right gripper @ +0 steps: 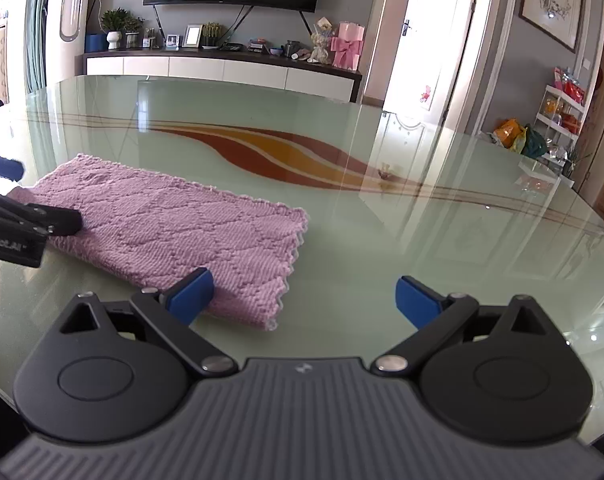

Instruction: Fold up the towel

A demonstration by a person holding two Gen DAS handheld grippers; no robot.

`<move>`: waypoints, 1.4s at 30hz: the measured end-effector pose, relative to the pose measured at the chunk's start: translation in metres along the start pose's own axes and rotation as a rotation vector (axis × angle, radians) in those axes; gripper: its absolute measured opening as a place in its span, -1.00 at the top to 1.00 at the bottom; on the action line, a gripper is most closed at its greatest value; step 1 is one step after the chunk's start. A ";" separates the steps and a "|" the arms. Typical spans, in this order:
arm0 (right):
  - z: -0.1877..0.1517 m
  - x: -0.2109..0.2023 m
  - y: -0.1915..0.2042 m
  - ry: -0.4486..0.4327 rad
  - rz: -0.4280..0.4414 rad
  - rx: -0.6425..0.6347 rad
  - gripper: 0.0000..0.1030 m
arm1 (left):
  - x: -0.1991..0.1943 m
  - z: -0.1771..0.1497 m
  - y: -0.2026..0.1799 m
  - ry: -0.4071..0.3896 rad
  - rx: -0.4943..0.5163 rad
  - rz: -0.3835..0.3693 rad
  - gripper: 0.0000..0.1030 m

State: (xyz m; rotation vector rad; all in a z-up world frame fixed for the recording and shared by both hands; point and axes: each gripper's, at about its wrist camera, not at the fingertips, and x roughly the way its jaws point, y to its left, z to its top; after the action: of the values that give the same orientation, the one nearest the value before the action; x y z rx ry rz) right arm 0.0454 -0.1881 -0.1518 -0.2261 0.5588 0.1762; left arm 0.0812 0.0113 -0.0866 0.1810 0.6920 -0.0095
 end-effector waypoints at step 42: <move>0.001 0.005 -0.002 0.010 0.004 0.030 -0.99 | 0.006 0.000 0.048 0.035 -0.062 0.067 -0.80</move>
State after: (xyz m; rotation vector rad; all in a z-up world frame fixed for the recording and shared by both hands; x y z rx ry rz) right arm 0.0506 -0.1891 -0.1529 -0.1973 0.5713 0.1706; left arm 0.0890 0.0590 -0.0823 0.1450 0.7196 0.0792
